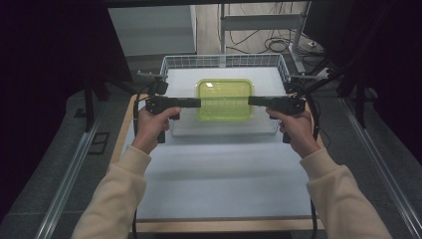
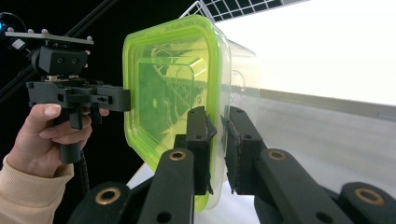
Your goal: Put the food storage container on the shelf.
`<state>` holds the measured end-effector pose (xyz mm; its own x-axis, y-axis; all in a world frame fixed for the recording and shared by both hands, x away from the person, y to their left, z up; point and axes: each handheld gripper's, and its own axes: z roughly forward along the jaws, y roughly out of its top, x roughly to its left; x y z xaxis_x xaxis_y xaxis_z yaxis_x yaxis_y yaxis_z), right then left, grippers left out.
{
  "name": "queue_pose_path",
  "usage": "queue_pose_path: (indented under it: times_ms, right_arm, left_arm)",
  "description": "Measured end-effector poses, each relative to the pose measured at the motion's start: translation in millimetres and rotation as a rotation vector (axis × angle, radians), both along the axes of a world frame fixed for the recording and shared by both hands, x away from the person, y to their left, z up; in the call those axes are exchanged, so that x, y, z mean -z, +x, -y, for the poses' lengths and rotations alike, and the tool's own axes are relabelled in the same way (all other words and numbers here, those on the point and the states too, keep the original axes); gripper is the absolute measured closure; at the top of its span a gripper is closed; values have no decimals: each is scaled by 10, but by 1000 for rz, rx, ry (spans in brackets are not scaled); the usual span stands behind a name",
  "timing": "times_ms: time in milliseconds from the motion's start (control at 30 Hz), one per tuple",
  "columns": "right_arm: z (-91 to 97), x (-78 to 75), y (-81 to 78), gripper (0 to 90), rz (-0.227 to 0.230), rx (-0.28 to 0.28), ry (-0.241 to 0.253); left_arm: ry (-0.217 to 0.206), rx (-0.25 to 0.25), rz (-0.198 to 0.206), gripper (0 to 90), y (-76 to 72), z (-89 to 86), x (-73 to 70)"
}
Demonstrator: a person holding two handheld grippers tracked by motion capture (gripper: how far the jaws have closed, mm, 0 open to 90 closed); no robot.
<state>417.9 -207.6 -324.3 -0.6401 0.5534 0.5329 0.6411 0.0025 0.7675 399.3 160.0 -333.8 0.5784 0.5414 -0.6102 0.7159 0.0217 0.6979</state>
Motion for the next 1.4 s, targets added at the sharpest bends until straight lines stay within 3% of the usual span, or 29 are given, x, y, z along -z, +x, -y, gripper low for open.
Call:
queue_pose_path:
  times_ms: [633,1033,1400]
  right_arm:
    - [-33,-120,200,807,-4,32,-4]
    - [-43,-218,448,807,-2,74,-24]
    - [-45,-210,639,806,-26,101,-31]
  left_arm:
    - [9,-10,6,819,265,-4,-122]
    - [16,-25,2,814,547,24,-158]
    - [26,-54,-22,813,733,69,-147]
